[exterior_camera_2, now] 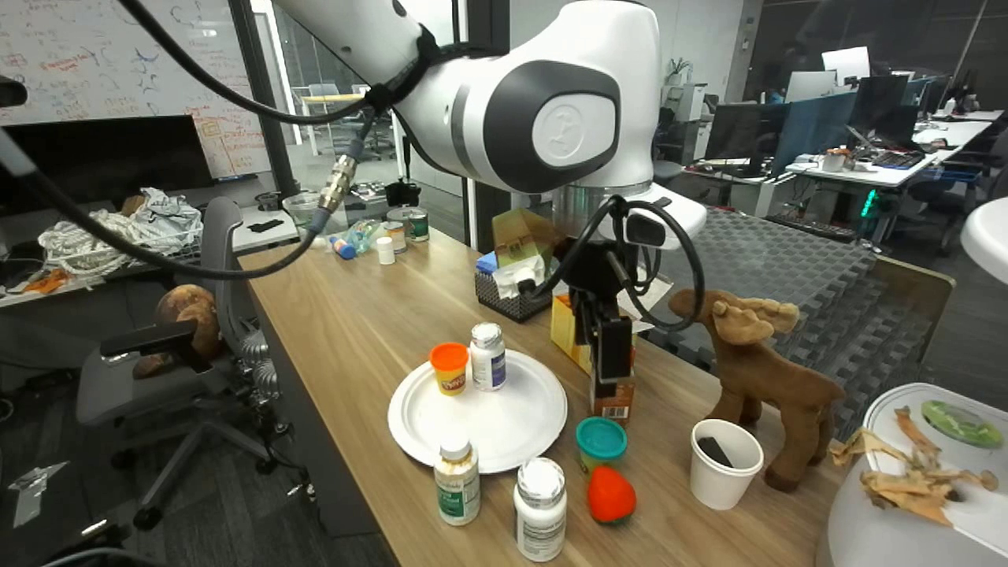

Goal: Put the bottles and the red object on the plate

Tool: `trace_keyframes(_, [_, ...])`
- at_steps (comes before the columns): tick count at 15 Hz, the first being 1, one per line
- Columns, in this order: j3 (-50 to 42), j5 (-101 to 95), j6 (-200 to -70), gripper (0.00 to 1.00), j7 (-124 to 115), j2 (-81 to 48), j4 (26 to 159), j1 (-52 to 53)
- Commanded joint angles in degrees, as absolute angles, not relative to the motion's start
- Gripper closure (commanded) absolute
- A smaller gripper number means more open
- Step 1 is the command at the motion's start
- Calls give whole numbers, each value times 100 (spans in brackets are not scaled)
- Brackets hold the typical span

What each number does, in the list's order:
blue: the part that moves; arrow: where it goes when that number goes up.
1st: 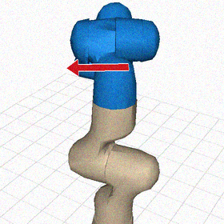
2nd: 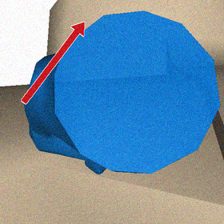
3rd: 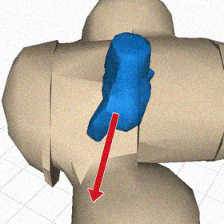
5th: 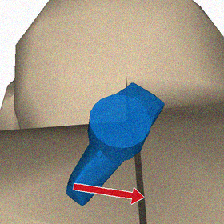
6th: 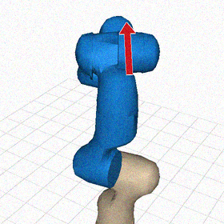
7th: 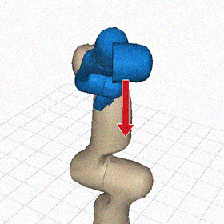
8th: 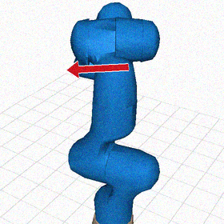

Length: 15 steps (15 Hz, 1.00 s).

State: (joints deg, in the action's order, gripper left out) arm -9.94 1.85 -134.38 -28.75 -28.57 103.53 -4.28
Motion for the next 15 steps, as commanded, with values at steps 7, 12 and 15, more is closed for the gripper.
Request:
trace_keyframes(7, [-1122,214,-13415,73,-3177,-3121,9854,-352])
trace_keyframes(12, [-1207,102,-13441,76,-3284,-2926,9994,-298])
trace_keyframes(15, [-1265,-56,-13350,76,-3294,-2723,10066,-200])
